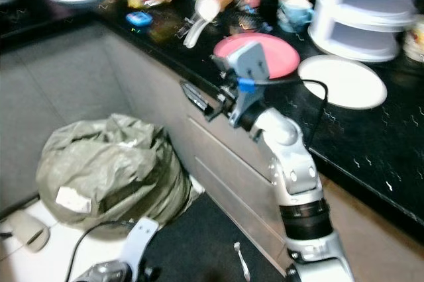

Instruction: Kitchen organization

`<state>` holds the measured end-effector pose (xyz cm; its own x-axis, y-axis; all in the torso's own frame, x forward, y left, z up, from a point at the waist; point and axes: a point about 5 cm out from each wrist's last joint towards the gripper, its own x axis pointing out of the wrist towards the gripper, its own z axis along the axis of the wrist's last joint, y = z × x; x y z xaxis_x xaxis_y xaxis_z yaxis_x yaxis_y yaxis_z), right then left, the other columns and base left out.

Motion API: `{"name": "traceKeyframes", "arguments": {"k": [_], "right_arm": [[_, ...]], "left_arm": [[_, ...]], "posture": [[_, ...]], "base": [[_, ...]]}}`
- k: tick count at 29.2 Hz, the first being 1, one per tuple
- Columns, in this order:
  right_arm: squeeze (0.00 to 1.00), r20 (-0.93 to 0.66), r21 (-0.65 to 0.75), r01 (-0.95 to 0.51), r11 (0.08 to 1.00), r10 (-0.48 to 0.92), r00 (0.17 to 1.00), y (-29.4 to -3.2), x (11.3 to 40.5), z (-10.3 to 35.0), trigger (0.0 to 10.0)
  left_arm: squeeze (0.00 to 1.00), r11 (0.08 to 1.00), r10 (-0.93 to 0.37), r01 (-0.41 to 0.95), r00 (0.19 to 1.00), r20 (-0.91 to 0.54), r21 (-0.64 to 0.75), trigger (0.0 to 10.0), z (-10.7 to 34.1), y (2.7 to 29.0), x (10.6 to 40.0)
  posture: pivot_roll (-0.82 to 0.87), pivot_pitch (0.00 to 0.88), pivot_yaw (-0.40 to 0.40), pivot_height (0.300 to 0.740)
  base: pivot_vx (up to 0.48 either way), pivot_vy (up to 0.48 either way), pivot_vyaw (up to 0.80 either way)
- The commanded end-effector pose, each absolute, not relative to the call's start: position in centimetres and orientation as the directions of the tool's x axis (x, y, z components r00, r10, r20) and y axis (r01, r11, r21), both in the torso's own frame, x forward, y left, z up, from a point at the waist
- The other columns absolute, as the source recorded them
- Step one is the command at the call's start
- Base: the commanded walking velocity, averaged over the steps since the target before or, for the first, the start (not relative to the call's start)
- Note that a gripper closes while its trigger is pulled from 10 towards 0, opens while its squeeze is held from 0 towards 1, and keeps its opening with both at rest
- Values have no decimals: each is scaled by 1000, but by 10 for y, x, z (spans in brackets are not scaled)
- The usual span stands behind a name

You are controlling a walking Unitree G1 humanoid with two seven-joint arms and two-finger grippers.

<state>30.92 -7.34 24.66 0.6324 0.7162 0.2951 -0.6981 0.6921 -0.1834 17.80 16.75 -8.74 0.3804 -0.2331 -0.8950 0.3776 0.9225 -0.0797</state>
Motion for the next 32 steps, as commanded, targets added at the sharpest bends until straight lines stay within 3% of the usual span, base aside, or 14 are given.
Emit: {"name": "traceKeyframes", "arguments": {"k": [1, 18, 22, 32], "right_arm": [[0, 287, -207, -698, 686, 724, 627, -71, 309, 246, 10000], [0, 260, -237, -599, 765, 644, 720, -78, 323, 249, 10000], [0, 235, -273, -520, 810, 580, 780, -85, 334, 252, 10000], [0, 192, -418, -434, 798, 545, 817, -89, 342, 253, 10000]], "left_arm": [[0, 921, -223, 384, 368, -903, -71, 10000, -88, 171, 176], [0, 924, -217, 375, 370, -903, -68, 10000, -88, 170, 176], [0, 931, -204, 362, 382, -902, -57, 10000, -88, 171, 177], [0, 928, -203, 368, 381, -902, -54, 10000, -88, 171, 177]], "posture": [[-23, 0, 45, 740], [-20, 0, 42, 740], [-17, 0, 42, 740], [-13, 0, 38, 740]], "base": [[289, 0, 0], [233, 0, 0], [0, 0, -800], [0, 0, -800]]}}
